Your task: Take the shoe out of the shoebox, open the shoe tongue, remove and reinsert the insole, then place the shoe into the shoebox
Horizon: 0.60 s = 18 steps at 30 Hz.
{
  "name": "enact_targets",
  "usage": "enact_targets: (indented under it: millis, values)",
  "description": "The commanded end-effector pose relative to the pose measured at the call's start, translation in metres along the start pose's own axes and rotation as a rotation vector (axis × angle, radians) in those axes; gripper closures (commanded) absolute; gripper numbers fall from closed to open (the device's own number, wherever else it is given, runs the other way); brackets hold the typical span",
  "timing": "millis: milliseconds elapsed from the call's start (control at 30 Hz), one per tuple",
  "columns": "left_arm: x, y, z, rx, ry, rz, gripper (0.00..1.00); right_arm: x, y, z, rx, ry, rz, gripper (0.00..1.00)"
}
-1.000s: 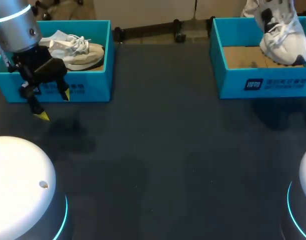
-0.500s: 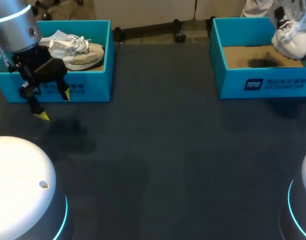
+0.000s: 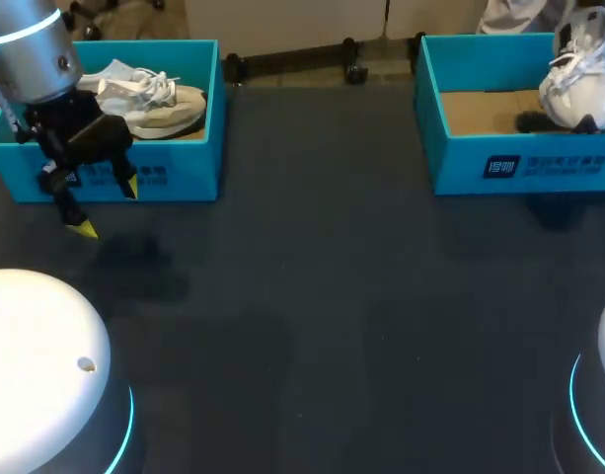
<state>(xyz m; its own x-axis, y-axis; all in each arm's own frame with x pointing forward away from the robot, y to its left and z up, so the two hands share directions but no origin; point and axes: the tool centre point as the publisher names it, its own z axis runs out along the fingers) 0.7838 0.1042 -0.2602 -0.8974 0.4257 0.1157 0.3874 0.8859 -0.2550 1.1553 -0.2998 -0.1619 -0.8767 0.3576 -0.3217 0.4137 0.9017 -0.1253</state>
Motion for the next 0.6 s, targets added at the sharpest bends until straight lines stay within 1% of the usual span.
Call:
enact_targets:
  millis: [33, 100, 133, 167, 200, 300, 367, 400, 467, 600]
  values:
    - [0.000, 0.000, 0.000, -0.002, 0.001, 0.000, 0.00, 0.001, -0.022, -0.006, 0.060, 0.015, 0.287, 1.00]
    - [0.000, 0.000, 0.000, -0.002, 0.001, 0.000, 0.00, -0.001, -0.034, -0.005, 0.101, 0.052, 0.396, 1.00]
    - [0.000, 0.000, 0.000, -0.002, 0.001, 0.000, 0.00, -0.002, -0.039, -0.004, 0.082, 0.060, 0.431, 1.00]
    - [0.000, 0.000, 0.000, -0.002, 0.001, 0.000, 0.00, -0.002, -0.041, -0.005, 0.100, 0.071, 0.471, 1.00]
    - [0.000, 0.000, 0.000, -0.002, 0.001, 0.000, 0.00, -0.003, -0.047, -0.006, 0.138, 0.103, 0.541, 1.00]
    - [0.000, 0.000, 0.000, -0.002, 0.001, 0.000, 0.00, -0.001, -0.053, -0.005, 0.124, 0.153, 0.663, 1.00]
    - [0.000, 0.000, 0.000, -0.002, 0.001, 0.000, 0.00, 0.004, -0.055, -0.004, 0.130, 0.176, 0.727, 1.00]
    - [0.000, 0.000, 0.000, -0.002, 0.001, 0.000, 0.00, 0.007, -0.055, -0.004, 0.119, 0.191, 0.760, 1.00]
    - [0.000, 0.000, 0.000, -0.002, 0.001, 0.000, 0.00, 0.016, -0.054, -0.003, 0.112, 0.215, 0.794, 1.00]
    - [0.000, 0.000, 0.000, -0.002, 0.001, 0.000, 0.00, 0.016, -0.054, -0.003, 0.112, 0.215, 0.794, 1.00]
